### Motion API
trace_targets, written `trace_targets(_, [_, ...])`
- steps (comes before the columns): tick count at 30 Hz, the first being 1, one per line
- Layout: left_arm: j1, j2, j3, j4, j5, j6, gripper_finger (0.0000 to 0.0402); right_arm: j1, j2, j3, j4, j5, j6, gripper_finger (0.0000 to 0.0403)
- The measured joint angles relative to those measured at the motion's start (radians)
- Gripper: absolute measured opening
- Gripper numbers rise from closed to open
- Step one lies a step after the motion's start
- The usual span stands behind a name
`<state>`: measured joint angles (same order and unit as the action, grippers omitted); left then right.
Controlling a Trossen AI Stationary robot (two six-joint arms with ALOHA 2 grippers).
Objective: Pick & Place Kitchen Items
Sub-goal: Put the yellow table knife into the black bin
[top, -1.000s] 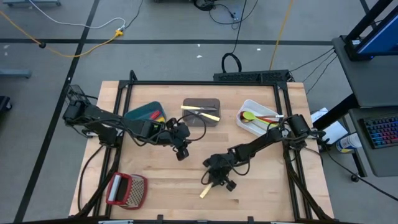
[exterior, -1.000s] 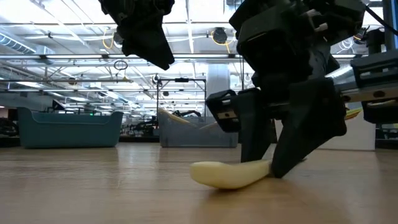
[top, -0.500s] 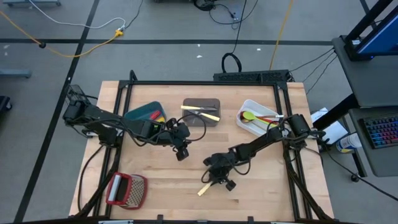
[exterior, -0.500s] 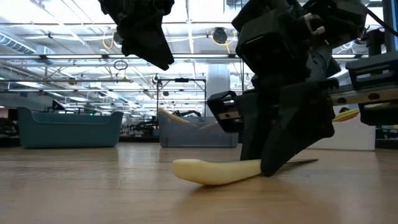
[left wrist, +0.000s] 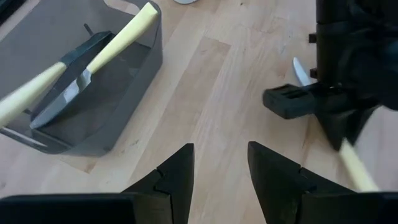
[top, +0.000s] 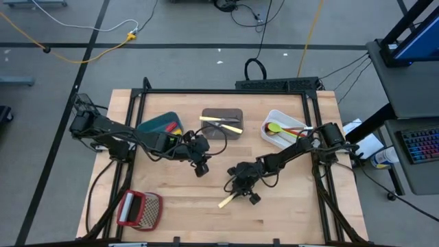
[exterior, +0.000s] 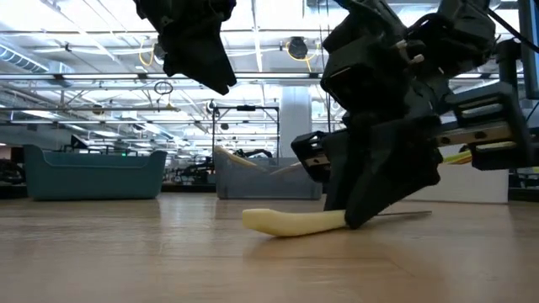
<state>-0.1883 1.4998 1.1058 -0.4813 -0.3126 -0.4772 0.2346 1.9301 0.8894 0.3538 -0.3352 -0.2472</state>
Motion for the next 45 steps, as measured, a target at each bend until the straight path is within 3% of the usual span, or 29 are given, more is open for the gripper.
trace_targets(10, [-0.003,0.000,0.001,0.016,0.000,-0.079,0.0152,-0.049,-0.072,0.001,-0.071,0.242,0.001,0.0045])
trace_targets(16, [-0.004,0.032,0.001,0.019,0.007,0.107,0.0152,-0.091,-0.076,0.001,-0.079,0.349,0.056,0.0046])
trace_targets(21, [0.005,0.133,0.001,0.080,0.074,0.144,0.0165,-0.116,-0.076,0.001,-0.075,0.343,0.078,0.0047])
trace_targets(29, [0.006,0.306,0.001,0.181,0.101,0.174,0.0235,-0.125,-0.076,0.002,-0.072,0.379,0.073,0.0047])
trace_targets(35, [0.005,0.367,0.001,0.264,0.139,0.192,0.0275,-0.124,-0.076,0.001,-0.068,0.414,0.049,0.0047])
trace_targets(45, [0.012,0.407,0.001,0.318,0.127,0.263,0.0285,-0.122,-0.075,0.000,0.013,0.412,0.024,0.0047])
